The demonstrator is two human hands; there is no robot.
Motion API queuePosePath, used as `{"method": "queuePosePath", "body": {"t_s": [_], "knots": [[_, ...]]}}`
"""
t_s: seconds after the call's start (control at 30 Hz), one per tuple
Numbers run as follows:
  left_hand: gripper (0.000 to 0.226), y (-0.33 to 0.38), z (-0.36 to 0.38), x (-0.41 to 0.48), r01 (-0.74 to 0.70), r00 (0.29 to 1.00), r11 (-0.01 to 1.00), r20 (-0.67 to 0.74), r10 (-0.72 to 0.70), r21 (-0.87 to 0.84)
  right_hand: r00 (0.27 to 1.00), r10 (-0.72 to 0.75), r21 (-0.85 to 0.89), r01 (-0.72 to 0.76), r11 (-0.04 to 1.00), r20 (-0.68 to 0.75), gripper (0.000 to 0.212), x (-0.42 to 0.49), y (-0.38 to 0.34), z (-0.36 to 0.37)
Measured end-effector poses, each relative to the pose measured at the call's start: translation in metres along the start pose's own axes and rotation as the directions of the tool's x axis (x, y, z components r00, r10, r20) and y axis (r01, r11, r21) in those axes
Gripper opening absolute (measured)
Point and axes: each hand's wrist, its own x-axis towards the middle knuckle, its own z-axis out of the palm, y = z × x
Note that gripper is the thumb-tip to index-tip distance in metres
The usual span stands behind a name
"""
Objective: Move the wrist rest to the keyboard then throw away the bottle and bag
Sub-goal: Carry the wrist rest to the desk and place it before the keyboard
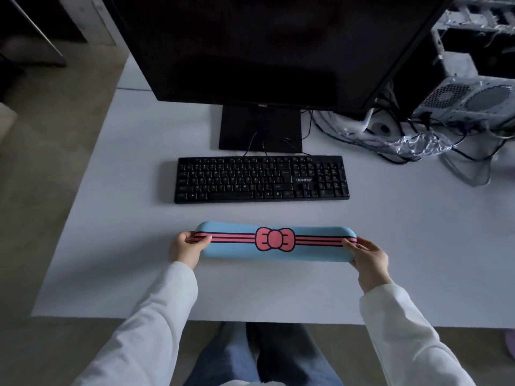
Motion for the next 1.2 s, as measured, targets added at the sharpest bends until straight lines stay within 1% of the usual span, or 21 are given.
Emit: {"method": "queuePosePath", "body": {"t_s": [0.1,0.23,0.4,0.53,0.63,0.7,0.8,0.83,0.9,0.97,1.07,1.2], "knots": [[0.038,-0.001,0.007,0.0,0.026,0.998,1.0,-0.054,-0.026,-0.003,1.0,-0.001,-0.022,0.001,1.0,0.008,0.027,0.009,-0.005,0.003],[0.04,-0.003,0.011,0.003,0.056,0.995,0.998,-0.086,-0.057,-0.016,1.0,-0.02,-0.05,0.021,0.999,0.024,0.029,0.018,-0.009,0.007],[0.035,-0.003,0.014,0.005,0.061,0.991,0.998,-0.12,-0.065,-0.035,1.0,-0.027,-0.098,0.028,0.995,0.016,0.031,0.022,-0.01,0.01],[0.033,-0.003,0.015,0.006,0.086,0.989,0.996,-0.12,-0.082,0.026,1.0,-0.018,-0.156,0.018,0.988,0.004,0.029,0.023,-0.009,0.011],[0.037,0.001,0.015,0.005,0.109,0.981,0.992,-0.169,-0.098,0.06,0.997,-0.068,-0.217,0.058,0.974,-0.042,0.033,0.024,-0.01,0.009],[0.039,0.006,0.011,0.004,0.098,0.971,0.994,-0.225,-0.085,0.049,0.99,-0.114,-0.249,0.09,0.964,-0.084,0.034,0.025,-0.013,0.007],[0.035,0.017,0.008,-0.001,0.026,0.963,0.999,-0.268,-0.014,0.041,0.977,-0.188,-0.316,0.148,0.937,-0.099,0.018,0.024,-0.022,0.01],[0.032,0.021,0.01,-0.004,-0.012,0.963,0.999,-0.27,0.021,0.033,0.972,-0.217,-0.351,0.172,0.92,-0.091,0.022,0.022,-0.023,0.014],[0.027,0.028,0.018,-0.013,-0.107,0.959,0.993,-0.258,0.115,0.047,0.955,-0.291,-0.433,0.237,0.87,-0.063,0.027,0.014,-0.023,0.023],[0.021,0.032,0.031,-0.024,-0.203,0.949,0.974,-0.224,0.221,0.101,0.914,-0.406,-0.514,0.356,0.78,0.017,0.025,0.001,-0.017,0.035],[0.014,0.035,0.057,-0.037,-0.326,0.926,0.929,-0.142,0.351,0.173,0.802,-0.562,-0.585,0.559,0.588,0.201,0.02,-0.018,-0.002,0.059],[0.01,0.034,0.092,-0.044,-0.455,0.87,0.836,-0.046,0.49,0.308,0.657,-0.662,-0.623,0.697,0.354,0.359,0.007,-0.026,0.011,0.094]]}}
